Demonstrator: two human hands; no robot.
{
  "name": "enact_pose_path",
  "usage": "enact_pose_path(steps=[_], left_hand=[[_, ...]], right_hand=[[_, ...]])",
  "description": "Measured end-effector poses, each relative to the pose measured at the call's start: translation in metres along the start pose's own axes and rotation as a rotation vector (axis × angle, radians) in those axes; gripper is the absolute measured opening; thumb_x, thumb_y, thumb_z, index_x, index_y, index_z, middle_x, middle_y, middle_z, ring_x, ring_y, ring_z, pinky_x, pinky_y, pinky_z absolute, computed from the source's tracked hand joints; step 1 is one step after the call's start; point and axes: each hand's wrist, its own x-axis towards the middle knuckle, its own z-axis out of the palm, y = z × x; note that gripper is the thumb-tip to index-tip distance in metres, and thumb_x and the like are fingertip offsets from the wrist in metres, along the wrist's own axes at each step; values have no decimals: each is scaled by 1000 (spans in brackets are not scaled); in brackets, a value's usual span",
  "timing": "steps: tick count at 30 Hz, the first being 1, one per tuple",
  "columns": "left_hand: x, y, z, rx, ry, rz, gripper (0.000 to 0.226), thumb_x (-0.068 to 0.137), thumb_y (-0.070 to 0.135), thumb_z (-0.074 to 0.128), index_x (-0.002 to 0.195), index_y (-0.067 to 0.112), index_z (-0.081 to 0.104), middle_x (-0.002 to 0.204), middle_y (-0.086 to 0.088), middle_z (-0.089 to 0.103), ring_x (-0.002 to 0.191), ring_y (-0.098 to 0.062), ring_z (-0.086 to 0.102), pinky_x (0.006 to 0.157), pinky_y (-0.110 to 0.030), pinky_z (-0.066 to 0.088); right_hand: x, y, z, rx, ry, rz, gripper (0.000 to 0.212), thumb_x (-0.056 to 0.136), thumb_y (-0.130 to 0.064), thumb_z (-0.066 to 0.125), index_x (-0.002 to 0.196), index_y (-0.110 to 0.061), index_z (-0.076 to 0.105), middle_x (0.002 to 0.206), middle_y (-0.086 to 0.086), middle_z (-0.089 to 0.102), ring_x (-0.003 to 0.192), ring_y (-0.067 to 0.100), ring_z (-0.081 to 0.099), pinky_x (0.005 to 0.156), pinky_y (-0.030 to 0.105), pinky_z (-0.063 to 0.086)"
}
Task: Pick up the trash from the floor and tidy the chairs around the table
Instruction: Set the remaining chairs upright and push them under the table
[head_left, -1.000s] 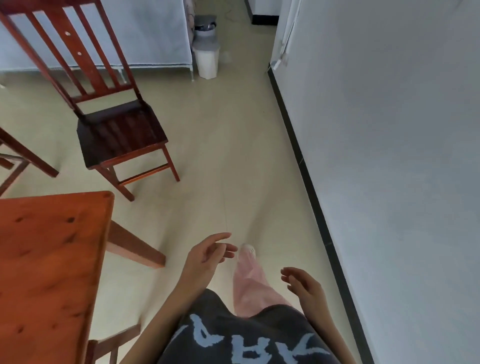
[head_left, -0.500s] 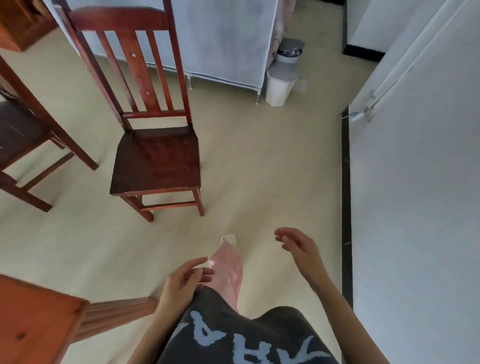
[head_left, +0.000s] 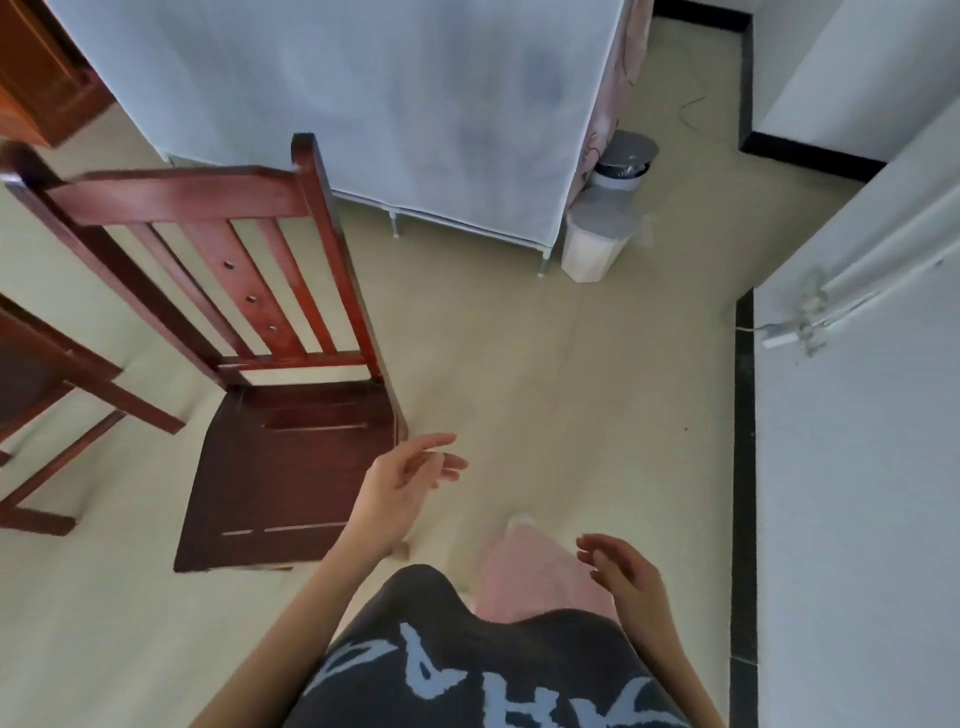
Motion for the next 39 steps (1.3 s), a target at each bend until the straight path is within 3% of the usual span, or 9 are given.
enact_pose_path(steps=[5,10,15,20,25,29,32,39], left_hand=[[102,12,12,-31,81,-86,29,93,4,44,99,27,61,83,14,74,80,-9,69,73,-17,53],[179,29,20,-156,280,-202,30,92,1,45,99,23,64,86,1,75,80,-19,70,76,-31,53],[248,57,16,-201,385,-264,30,92,1,46,96,26,62,80,8,76,77,-14,71,70,-18,54],[338,74,-17,-234,501,-277,29,92,5,46,97,28,63,84,7,75,79,-15,70,77,-28,53],[429,111,-69,-261,567,-167,27,93,7,46,99,28,61,85,3,74,82,-9,69,75,-17,52],[472,138,-109,-328,696,-147,25,93,7,44,102,25,59,92,0,71,82,-7,67,76,-15,51],[487,144,-137,-363,824,-141,26,93,6,45,100,27,59,91,-1,71,81,-8,68,75,-15,51],[496,138,-187,-470,1261,-222,27,92,5,46,103,24,62,85,5,75,83,-11,69,73,-15,52]], right_hand=[[149,-68,-8,-56,-105,-64,30,90,-6,51,87,-33,64,93,-11,70,89,8,67,88,39,54],[296,-177,-10,-151,-309,-212,33,90,-4,51,86,-34,63,94,-10,70,87,4,67,88,36,53],[403,-280,15,-150,-469,-288,26,91,-3,50,90,-23,66,98,0,71,89,7,67,86,32,52],[490,-325,64,-227,-569,-296,22,91,-6,52,93,-22,67,96,-4,71,89,8,66,88,34,52],[551,-359,121,-371,-673,-320,26,89,-6,53,86,-28,66,89,-9,71,85,9,67,85,38,55],[584,-407,161,-533,-809,-373,29,91,-9,51,85,-35,62,91,-15,67,85,6,66,85,30,54],[604,-444,200,-575,-899,-367,28,90,-8,50,85,-31,64,91,-12,69,83,2,65,83,28,54],[632,-518,334,-755,-1274,-457,31,89,-3,50,81,-29,65,89,-7,70,86,12,66,82,30,53]])
